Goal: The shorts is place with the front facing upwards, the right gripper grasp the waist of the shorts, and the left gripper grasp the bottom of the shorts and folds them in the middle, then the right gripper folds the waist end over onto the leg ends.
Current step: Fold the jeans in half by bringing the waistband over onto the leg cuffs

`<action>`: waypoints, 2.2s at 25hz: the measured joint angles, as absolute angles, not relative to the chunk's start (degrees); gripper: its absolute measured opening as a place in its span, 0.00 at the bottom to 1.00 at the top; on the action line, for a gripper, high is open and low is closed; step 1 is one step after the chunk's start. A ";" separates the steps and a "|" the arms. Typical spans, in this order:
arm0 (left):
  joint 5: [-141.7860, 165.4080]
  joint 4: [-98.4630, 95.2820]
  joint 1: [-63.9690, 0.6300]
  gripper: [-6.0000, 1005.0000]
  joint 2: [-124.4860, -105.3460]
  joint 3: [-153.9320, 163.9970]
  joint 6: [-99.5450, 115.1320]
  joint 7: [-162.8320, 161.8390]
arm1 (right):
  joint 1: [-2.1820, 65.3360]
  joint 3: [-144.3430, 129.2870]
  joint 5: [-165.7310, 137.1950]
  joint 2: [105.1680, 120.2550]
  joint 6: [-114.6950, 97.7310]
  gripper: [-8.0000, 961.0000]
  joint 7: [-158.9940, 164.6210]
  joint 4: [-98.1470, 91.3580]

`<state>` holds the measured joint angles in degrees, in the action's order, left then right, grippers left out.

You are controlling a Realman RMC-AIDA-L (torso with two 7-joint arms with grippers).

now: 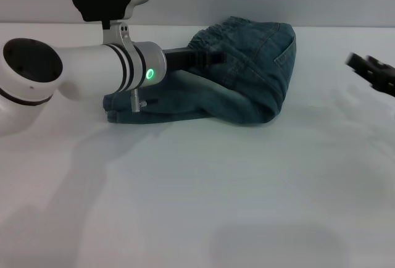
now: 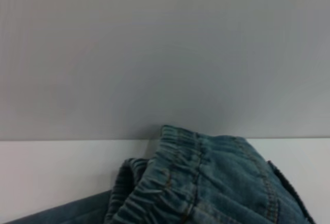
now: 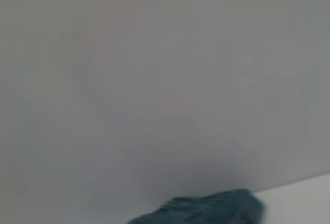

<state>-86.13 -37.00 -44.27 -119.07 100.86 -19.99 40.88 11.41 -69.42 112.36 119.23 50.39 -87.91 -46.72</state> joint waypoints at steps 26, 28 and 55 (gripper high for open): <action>-84.92 -47.17 -31.44 0.82 -117.86 91.47 -18.52 45.55 | 33.64 -80.84 66.69 118.75 40.38 0.64 -38.75 -57.83; -84.77 -47.01 -31.30 0.82 -117.86 90.98 -18.56 45.55 | 34.25 -82.65 66.68 118.90 39.57 0.64 -36.81 -57.15; -84.02 -47.50 -31.36 0.82 -117.75 89.51 -21.63 47.59 | 43.50 -86.36 66.27 118.81 32.32 0.65 -32.40 -41.92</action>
<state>-84.02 -47.50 -31.36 -117.75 89.51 -21.63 47.59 43.50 -86.36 66.26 118.81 32.32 -32.39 -41.92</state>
